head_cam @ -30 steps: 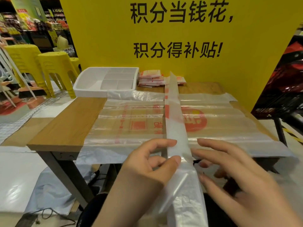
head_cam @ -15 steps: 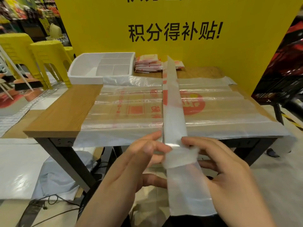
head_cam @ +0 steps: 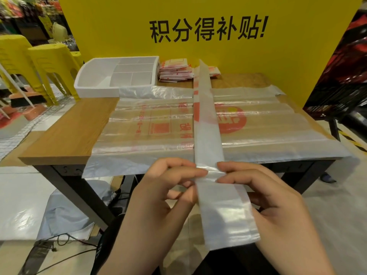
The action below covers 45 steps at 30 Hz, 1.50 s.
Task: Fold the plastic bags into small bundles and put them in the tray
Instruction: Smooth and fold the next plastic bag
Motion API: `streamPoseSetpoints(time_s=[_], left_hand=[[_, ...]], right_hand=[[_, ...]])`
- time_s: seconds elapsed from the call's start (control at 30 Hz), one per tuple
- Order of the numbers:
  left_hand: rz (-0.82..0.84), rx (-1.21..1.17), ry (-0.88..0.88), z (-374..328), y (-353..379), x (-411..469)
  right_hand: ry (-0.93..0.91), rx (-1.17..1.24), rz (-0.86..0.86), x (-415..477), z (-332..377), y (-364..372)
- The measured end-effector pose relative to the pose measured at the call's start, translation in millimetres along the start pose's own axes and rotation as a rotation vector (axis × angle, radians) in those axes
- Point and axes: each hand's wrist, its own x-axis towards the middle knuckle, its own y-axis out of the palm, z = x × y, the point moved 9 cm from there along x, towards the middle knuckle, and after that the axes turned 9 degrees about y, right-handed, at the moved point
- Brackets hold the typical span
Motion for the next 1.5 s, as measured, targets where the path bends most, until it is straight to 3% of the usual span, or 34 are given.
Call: streamPoseSetpoints(time_s=[0.37, 0.57, 0.7, 0.83, 0.97, 1.2, 1.3, 1.4, 1.5], left_hand=[[-0.033, -0.031, -0.18, 4.3, 11.5, 8.6], [-0.21, -0.242, -0.3, 8.5, 13.0, 11.4], [-0.238, -0.281, -0.319, 11.6, 15.7, 14.8], [-0.25, -0.227, -0.287, 8.6, 14.0, 15.4], [-0.226, -0.168, -0.283, 5.3, 13.4, 15.4], [-0.202, -0.09, -0.284, 0.9, 13.3, 15.5], [-0.134, 0.1, -0.16, -8.8, 7.9, 14.0], [0.042, 0.501, 0.127, -32.6, 0.0, 16.4], [0.27, 0.641, 0.31, -34.0, 8.0, 21.7]], right_hand=[[0.144, 0.147, -0.185, 13.2, -3.6, -2.4], [0.186, 0.272, -0.264, 18.9, -5.0, 2.0], [0.199, 0.197, -0.305, 19.7, -5.5, 3.4], [0.116, -0.036, -0.375, 13.8, -0.4, -2.4], [0.179, -0.127, -0.278, 11.5, -4.3, -1.1], [0.372, 0.324, -0.116, 17.8, -24.1, 13.8], [0.379, 0.402, -0.108, 18.9, -24.8, 15.0], [0.395, 0.427, -0.106, 20.6, -27.2, 14.0], [0.435, 0.443, -0.087, 21.6, -29.7, 13.9]])
